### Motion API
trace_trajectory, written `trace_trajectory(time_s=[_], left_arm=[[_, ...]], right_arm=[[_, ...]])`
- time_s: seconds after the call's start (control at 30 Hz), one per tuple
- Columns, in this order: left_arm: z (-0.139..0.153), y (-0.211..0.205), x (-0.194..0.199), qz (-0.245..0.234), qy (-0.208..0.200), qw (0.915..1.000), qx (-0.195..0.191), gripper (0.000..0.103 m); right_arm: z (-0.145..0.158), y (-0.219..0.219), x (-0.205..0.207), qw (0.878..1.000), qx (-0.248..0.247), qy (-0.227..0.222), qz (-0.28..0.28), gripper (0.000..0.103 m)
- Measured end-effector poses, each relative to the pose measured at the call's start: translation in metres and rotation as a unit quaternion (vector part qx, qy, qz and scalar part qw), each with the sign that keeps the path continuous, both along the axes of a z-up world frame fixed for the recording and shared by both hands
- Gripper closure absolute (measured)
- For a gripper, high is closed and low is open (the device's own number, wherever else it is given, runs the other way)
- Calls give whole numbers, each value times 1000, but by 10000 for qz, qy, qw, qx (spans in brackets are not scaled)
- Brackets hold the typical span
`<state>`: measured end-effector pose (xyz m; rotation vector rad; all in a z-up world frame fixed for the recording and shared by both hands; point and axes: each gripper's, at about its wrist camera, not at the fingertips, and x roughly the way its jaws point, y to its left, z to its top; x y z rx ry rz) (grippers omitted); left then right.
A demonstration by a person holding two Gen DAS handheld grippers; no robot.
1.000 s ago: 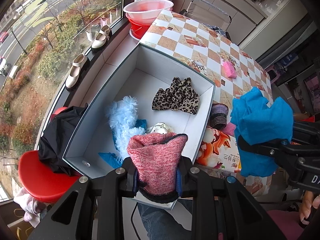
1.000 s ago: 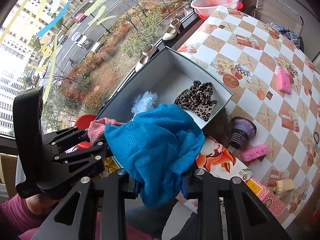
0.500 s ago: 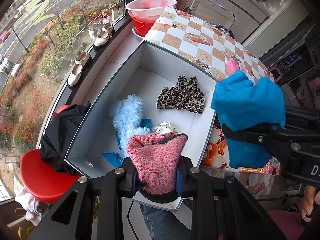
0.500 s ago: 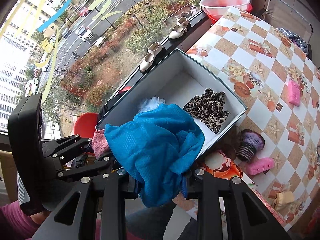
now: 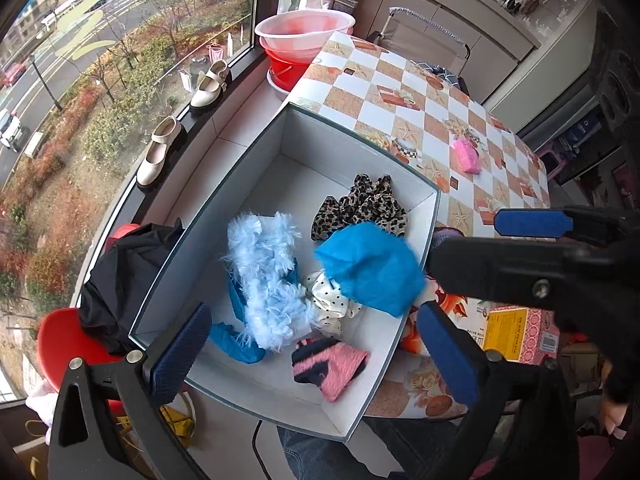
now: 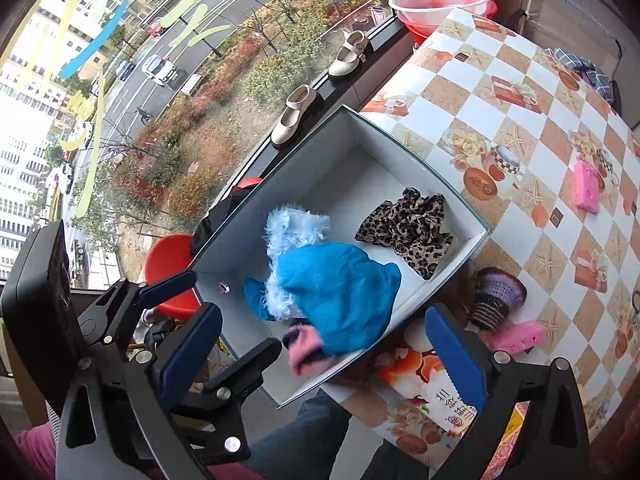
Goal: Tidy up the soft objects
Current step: 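Open both tools to drop the sock and blue cloth into the box, then reach the left tool to the pink sponge while the right tool reaches the beige sock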
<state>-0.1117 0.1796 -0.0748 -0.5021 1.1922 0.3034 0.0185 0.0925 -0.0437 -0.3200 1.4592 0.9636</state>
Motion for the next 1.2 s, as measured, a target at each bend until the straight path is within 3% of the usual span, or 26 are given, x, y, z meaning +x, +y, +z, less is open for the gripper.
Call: trace_trajectory(time_s=[0.17,0.47,0.63,0.77,0.9,1.07,1.2], left_arm=[[-9,1,12,5,-21,9975,-712,0],[25,-51,71,-1072,5,9892,-996,0],[35,-86,105,-1647,123,9819,-931,0],[31,-115,133,-2013,390,9759,-749,0],[13,-140,161,-2289,720,9694,-525,0],[-28,-166,198,-2505,1285,9594,-175,0],[-46,-178,233,-2461,1383,9593,-94,0]], right_arm=[[14,-34,23,9978,137,277,-586,1],[55,-146,61,9830,358,356,-1763,1],[63,-243,90,9599,205,41,-2795,1],[14,-317,109,9287,-357,329,-3677,1],[-54,-358,112,9076,-739,968,-4018,1],[-117,-372,109,9009,-940,1231,-4054,1],[-156,-362,115,9041,-1041,1146,-3983,1]])
